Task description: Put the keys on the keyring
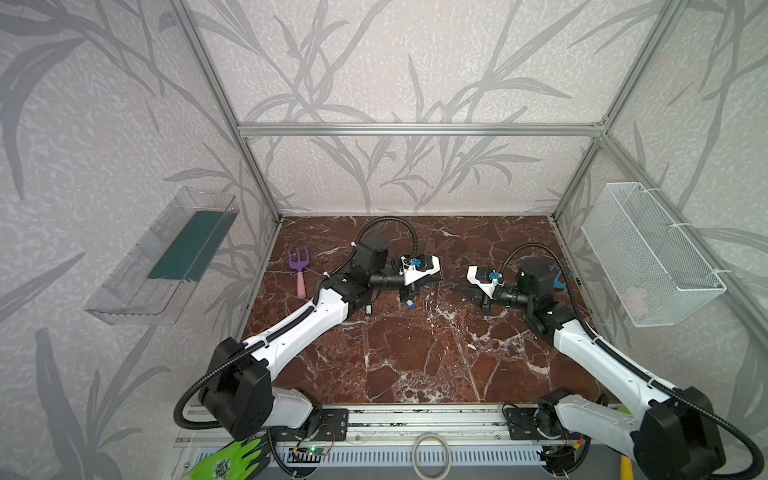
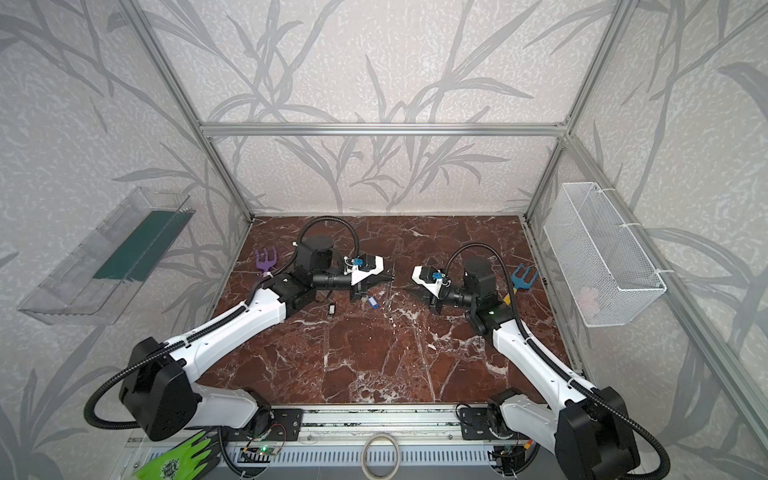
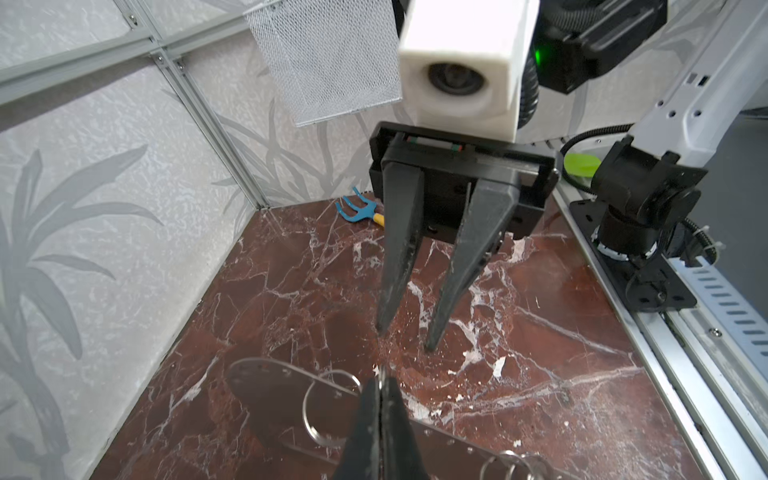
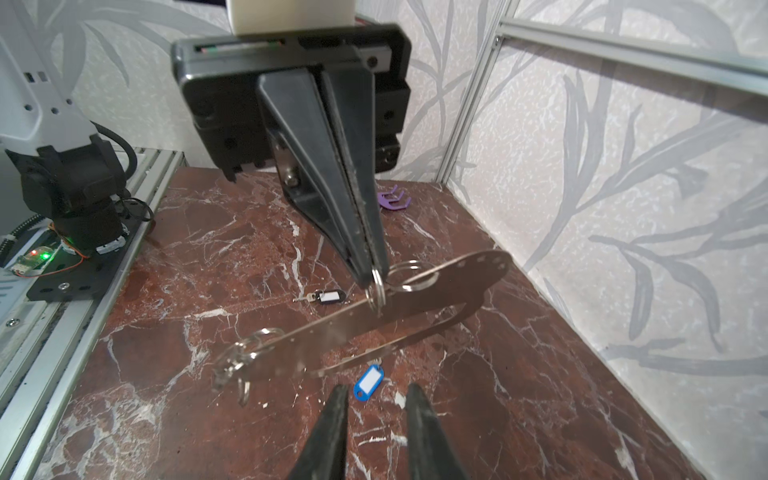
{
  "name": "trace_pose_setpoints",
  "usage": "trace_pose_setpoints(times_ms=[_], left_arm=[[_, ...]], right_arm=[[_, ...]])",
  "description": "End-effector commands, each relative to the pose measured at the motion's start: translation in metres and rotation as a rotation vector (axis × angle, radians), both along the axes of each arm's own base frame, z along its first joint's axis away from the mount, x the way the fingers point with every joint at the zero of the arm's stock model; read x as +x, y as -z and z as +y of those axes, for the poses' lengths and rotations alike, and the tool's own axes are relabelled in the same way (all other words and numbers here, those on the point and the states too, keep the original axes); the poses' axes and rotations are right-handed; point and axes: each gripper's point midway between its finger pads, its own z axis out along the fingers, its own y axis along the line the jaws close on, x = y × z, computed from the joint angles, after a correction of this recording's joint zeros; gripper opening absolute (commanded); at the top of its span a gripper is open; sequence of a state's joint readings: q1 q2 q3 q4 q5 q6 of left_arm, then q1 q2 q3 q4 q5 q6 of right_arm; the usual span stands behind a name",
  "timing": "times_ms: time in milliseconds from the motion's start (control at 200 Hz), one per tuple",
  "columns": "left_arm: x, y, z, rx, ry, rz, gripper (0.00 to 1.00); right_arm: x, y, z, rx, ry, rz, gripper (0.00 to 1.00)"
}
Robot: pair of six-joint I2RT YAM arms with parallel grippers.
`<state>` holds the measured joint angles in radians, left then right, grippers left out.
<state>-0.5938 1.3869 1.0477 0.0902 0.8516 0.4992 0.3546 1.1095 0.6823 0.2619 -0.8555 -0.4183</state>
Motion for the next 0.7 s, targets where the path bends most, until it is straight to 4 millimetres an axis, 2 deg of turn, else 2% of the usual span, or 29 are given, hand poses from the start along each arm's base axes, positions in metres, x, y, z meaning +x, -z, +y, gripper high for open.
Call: trace_pose_setpoints(times_ms=[0, 325, 695], left_arm=[[-0.012, -0.048, -0.002, -0.171, 0.068, -0.053, 0.00], [-0.012, -0.057, -0.005, -0.244, 0.086, -0.030, 0.00], [-0.010, -0.055, -0.008, -0.249, 0.097, -0.021, 0.00]], right_arm=[[-0.008, -0.024, 0.005, 0.082, -0.054, -0.041, 0.25], [-0.007, -0.042, 0.009, 0.171, -0.082, -0.042, 0.23], [-0.006, -0.059, 0.010, 0.226, -0.095, -0.055, 0.22]])
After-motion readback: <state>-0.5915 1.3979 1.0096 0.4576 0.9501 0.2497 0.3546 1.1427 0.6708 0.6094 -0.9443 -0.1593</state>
